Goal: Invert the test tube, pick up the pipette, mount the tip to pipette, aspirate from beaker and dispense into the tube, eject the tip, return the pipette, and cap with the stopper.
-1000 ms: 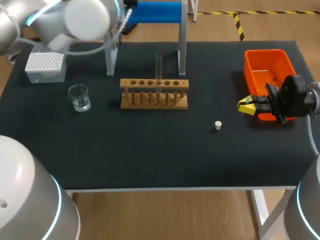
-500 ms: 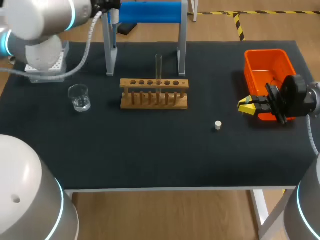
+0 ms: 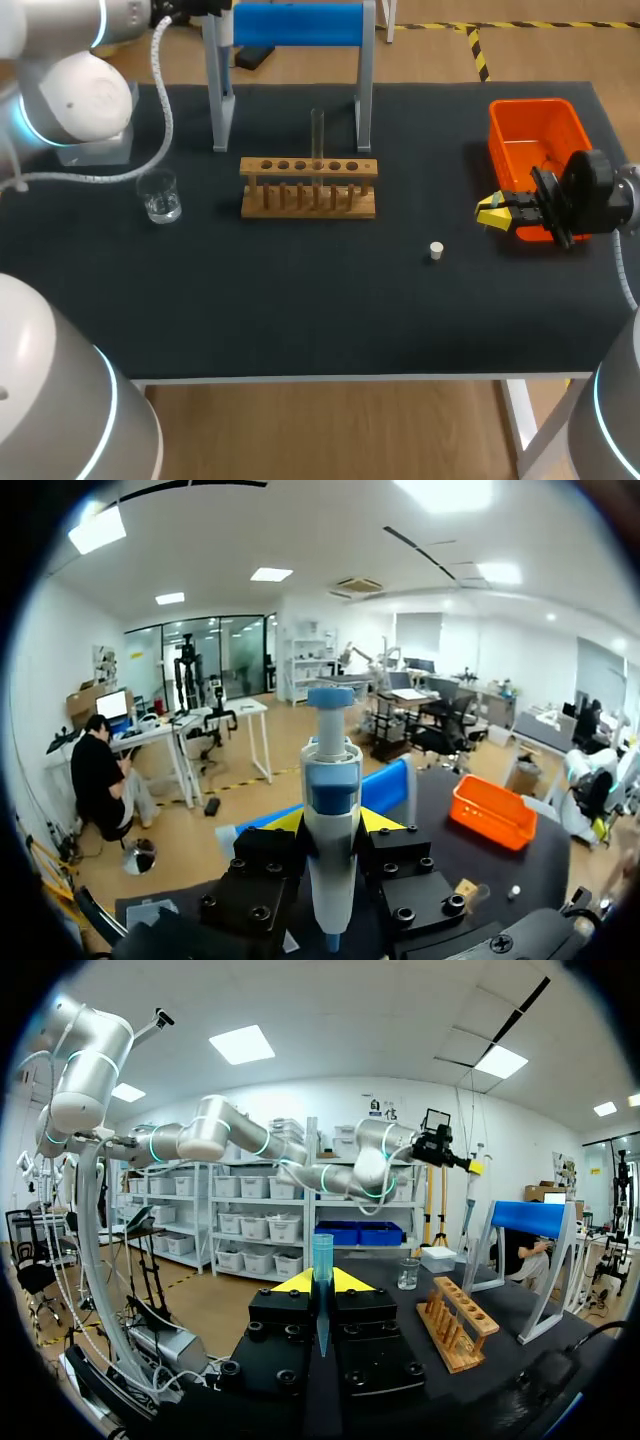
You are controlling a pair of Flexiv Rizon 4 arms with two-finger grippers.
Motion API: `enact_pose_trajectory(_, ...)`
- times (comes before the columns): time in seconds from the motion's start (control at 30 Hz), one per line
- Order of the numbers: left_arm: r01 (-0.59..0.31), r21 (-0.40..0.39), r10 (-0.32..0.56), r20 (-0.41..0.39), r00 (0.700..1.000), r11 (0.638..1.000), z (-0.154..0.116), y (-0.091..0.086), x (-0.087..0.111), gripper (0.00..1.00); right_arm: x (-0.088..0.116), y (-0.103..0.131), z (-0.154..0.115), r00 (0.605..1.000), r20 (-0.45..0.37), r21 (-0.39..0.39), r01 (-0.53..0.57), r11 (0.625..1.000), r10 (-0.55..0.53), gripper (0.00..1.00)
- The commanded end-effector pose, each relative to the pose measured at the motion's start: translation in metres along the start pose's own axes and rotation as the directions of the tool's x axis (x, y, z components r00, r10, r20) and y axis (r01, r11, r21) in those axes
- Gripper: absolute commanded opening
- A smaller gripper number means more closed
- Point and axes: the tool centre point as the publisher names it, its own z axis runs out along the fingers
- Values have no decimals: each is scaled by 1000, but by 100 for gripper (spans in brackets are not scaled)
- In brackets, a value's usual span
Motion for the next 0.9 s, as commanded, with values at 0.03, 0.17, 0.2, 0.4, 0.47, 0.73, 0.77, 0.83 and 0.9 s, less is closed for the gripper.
enact_pose_trajectory(0.03, -20, 17, 25, -349, 937, 1000, -30, 4, 10, 0, 0, 0, -1, 1000, -1, 0, 0, 1000, 0, 0)
enact_pose_trajectory(0.17, -15, 40, 34, -507, 861, 999, -52, 5, 27, 0, 0, 0, -1, 1000, -1, 0, 0, 1000, 0, 0)
enact_pose_trajectory(0.2, -14, 43, 35, -544, 839, 999, -56, 6, 30, 0, 0, 0, -1, 1000, -1, 0, 0, 1000, 0, 0)
enact_pose_trajectory(0.4, -5, 65, 46, -651, 758, 998, -70, 14, 34, 0, 0, 0, -1, 1000, -1, 0, 0, 1000, 0, 0)
enact_pose_trajectory(0.47, -5, 79, 58, -681, 730, 997, -74, 14, 38, 0, 0, 0, -1, 1000, -1, 0, 0, 1000, 0, 0)
enact_pose_trajectory(0.73, -31, 60, 64, -694, 717, 998, -79, 14, 44, 0, 0, 0, -1, 1000, -1, 0, 0, 1000, 0, 0)
enact_pose_trajectory(0.77, -31, 60, 64, -694, 717, 998, -79, 14, 44, 0, 0, 0, -1, 1000, -1, 0, 0, 1000, 0, 0)
enact_pose_trajectory(0.83, -31, 60, 64, -694, 717, 998, -79, 14, 44, 0, 0, 0, -1, 1000, -1, 0, 0, 1000, 0, 0)
enact_pose_trajectory(0.9, -31, 60, 64, -694, 717, 998, -79, 14, 44, 0, 0, 0, -1, 1000, -1, 0, 0, 1000, 0, 0)
